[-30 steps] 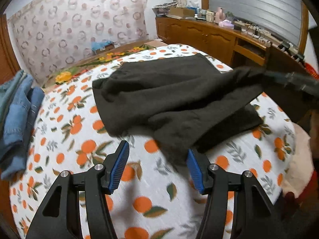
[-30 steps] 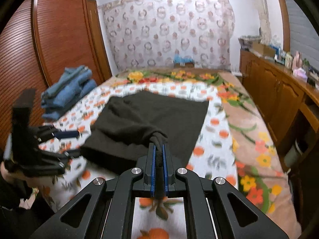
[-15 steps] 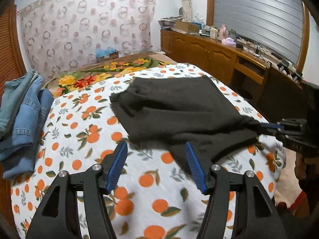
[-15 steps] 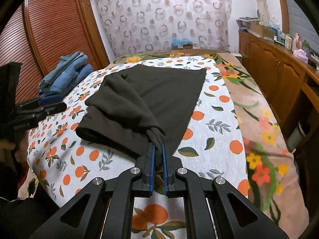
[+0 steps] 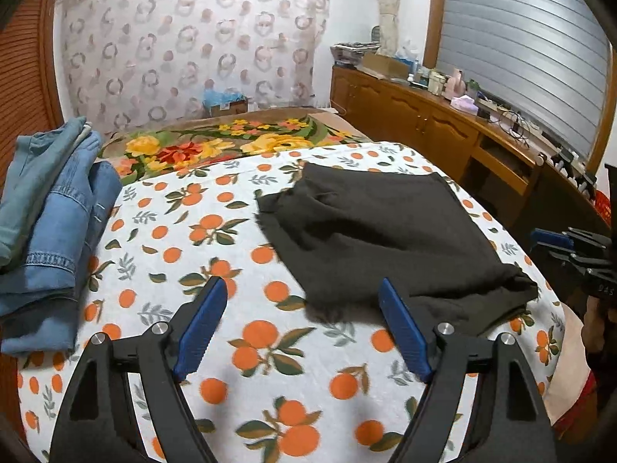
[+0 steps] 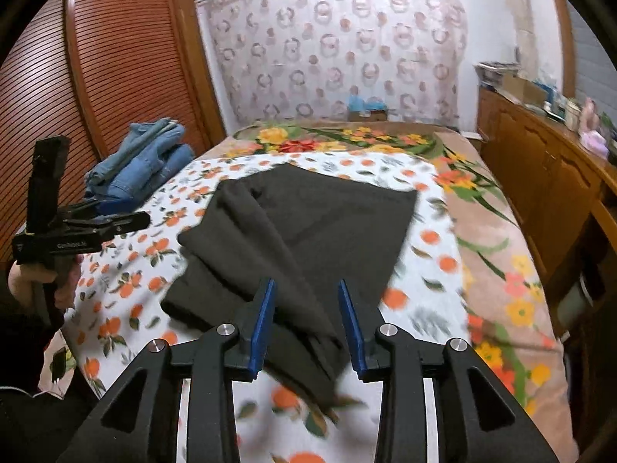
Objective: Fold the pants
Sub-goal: 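Grasp the opposite garment side with the right gripper, fold it over, release, then grasp the folded edge with the right gripper and fold it over again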
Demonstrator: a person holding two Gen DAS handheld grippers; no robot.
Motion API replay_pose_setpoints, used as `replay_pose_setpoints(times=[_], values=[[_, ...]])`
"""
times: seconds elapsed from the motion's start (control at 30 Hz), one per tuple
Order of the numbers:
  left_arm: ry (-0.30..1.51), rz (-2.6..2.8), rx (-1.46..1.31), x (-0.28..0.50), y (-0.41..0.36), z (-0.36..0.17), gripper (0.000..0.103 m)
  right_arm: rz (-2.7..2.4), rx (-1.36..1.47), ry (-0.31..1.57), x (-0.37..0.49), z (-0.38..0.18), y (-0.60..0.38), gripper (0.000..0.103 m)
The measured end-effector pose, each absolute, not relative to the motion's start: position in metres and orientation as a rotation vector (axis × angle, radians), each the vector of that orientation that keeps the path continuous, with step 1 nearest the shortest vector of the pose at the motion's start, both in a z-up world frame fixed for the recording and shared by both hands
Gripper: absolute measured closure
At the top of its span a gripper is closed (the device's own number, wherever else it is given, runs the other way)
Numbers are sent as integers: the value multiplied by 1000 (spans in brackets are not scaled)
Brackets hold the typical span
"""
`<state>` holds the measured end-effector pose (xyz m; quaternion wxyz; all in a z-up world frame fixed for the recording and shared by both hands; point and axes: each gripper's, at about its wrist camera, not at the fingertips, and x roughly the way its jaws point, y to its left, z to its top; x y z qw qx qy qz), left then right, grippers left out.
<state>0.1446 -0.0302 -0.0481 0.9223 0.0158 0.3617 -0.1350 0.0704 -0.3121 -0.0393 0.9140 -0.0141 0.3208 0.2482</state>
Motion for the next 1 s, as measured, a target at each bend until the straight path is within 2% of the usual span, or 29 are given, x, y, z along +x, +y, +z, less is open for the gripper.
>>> replay_pose_setpoints(times=[0.47, 1.0], values=[[753, -228, -2, 159, 18, -48, 21, 758, -190, 711, 132, -54, -192, 68], [785, -231, -19, 169, 39, -60, 21, 859, -347, 814, 177, -83, -122, 68]])
